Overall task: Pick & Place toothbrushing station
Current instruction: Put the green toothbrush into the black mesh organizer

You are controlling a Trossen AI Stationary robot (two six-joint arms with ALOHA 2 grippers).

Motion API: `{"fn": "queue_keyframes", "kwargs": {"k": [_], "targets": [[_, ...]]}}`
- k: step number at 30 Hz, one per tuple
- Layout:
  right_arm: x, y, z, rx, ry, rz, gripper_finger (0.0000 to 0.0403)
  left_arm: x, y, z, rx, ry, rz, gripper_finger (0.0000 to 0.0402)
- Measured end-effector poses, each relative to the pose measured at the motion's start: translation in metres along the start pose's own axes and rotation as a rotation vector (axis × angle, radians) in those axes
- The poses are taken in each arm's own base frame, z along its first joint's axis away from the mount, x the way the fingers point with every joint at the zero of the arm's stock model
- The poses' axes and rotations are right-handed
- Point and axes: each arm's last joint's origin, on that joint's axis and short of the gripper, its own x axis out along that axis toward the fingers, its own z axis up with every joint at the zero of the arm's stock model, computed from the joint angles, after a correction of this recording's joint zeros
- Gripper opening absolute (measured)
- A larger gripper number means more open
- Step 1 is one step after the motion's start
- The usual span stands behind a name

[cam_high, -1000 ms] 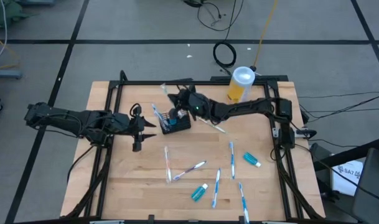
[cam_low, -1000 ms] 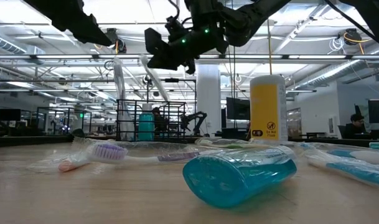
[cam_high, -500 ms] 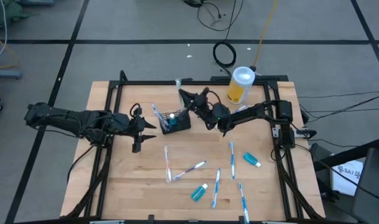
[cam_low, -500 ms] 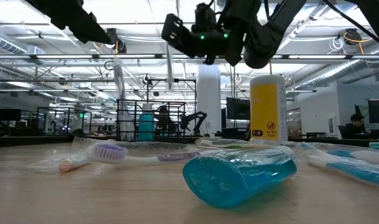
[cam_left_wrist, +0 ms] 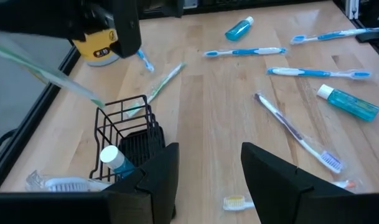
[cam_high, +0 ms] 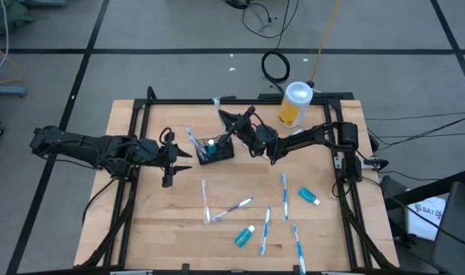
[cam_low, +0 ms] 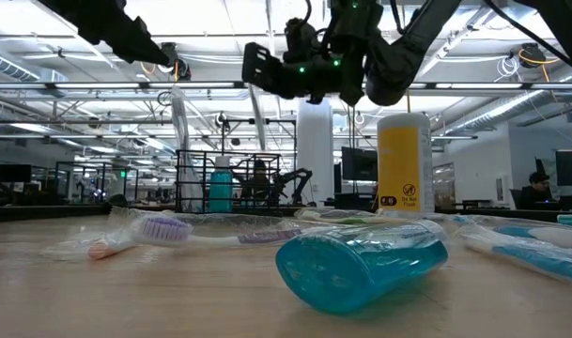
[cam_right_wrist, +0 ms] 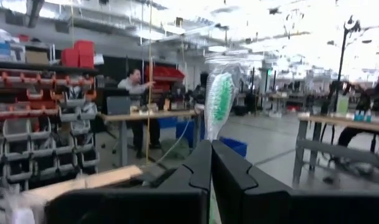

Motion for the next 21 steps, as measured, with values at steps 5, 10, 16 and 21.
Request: {"fn": "queue_keyframes", "kwargs": {"k": [5, 10, 16, 21], "targets": [[-0.001, 0.003, -0.02, 0.005, 0.041, 0.001, 0.0, 0.0, 0.0, 0.001, 0.004, -0.007, 0.0, 0.0177], [-0.002, 0.004, -0.032, 0.053, 0.012, -0.002, 0.0, 0.0, 0.0, 0.001, 0.004, -0.006, 0.0, 0.0177], [-0.008, 0.01, -0.055, 0.006, 0.028, 0.007, 0.0, 0.0, 0.0, 0.0, 0.004, -0.004, 0.0, 0.0177], [-0.016, 0.022, -0.053, -0.071, 0.041, -0.03, 0.0, 0.0, 0.0, 0.0, 0.003, -0.003, 0.0, 0.0177]]}}
